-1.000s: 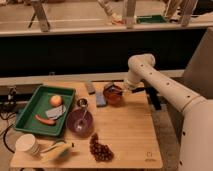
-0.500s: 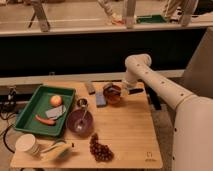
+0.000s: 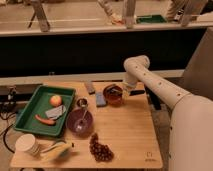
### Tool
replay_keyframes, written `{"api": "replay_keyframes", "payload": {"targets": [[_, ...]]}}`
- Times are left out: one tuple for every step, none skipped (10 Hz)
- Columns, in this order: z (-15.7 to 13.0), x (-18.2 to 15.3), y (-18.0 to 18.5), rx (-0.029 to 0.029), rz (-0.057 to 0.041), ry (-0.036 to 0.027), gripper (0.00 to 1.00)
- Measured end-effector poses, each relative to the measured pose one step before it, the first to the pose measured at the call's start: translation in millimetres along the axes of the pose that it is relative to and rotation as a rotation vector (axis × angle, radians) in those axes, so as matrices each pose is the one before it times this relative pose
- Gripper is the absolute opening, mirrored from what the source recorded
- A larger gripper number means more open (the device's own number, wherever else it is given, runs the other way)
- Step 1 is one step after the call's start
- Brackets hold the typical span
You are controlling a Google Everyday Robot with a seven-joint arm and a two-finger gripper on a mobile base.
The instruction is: Place brush in red bowl
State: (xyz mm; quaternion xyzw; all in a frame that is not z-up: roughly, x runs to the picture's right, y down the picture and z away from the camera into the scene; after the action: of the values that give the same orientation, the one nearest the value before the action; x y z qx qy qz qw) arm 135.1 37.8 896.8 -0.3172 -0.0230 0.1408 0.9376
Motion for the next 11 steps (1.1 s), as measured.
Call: {"api": "replay_keyframes", "payload": {"targets": [[-0.38, 2.07, -0.66, 0.00520, 0.00792, 0.01108, 0.51], [-1.04, 1.98, -1.08, 0.00637, 0.00526, 0.00892, 0.62], [-0.95, 1.02, -0.55, 0.00534, 0.00269, 0.00722, 0.70], [-1.30, 2.00, -0.40, 0.01083, 0.00362, 0.01454, 0.78], [-0.99, 1.11, -0.68, 0.01064, -0.00042, 0.01432, 0.80], [-0.77, -0.64, -0.04, 0.00593, -0.00286, 0.00636, 0.80], [-1.06, -2.04, 0.58, 0.00377, -0.00445, 0.00073, 0.80], [-1.53, -0.47, 0.61, 0.00402, -0.00090, 0.00079, 0.80], [-3.18, 0.12, 0.16, 0.00789, 0.00179, -0.00065, 0.80], [-1.79, 0.91, -0.15, 0.00335, 0.00342, -0.00334, 0.80], [-0.73, 0.92, 0.22, 0.00049, 0.00343, -0.00493, 0.80]]}}
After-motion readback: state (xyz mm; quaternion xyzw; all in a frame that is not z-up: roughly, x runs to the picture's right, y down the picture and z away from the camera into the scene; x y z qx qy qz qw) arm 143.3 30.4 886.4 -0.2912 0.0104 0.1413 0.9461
